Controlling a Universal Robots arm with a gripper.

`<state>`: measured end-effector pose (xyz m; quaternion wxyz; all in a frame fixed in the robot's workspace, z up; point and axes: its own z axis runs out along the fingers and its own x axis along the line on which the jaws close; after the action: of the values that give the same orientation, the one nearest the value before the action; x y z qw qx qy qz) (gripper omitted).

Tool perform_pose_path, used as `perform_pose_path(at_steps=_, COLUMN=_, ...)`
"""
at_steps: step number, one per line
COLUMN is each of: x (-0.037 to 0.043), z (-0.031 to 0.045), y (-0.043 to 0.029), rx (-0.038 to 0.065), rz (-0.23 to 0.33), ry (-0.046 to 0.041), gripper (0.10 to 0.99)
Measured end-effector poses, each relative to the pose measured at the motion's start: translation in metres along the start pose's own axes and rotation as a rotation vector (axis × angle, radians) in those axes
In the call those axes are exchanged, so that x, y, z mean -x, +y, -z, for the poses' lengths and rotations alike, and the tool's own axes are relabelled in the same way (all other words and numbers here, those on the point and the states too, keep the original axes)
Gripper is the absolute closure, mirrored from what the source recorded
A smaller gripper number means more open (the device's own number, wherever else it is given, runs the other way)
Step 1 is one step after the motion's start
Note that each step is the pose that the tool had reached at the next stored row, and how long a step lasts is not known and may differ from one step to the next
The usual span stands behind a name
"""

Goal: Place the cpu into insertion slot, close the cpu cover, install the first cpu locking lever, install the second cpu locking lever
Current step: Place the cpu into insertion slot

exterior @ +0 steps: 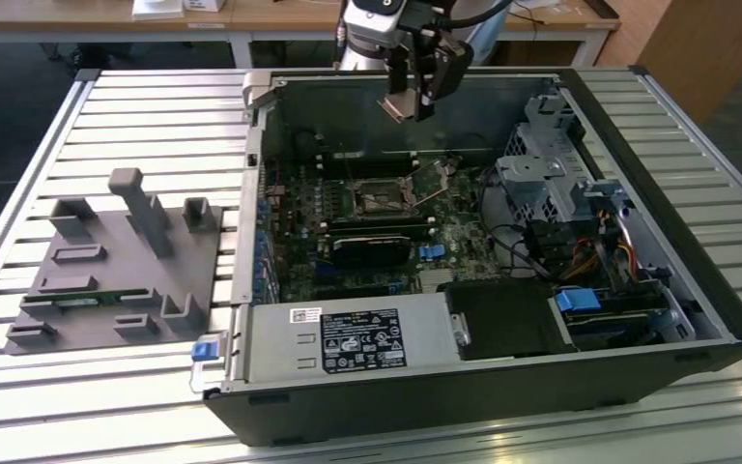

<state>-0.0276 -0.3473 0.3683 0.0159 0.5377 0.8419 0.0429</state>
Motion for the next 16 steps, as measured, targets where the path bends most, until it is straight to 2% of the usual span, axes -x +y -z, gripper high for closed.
perform_pose_path(at_steps=16, x=-0.0003, z=-0.0005, y=0.0001, rx=0.001, rz=-0.080, ry=-0.0072, gripper=0.549)
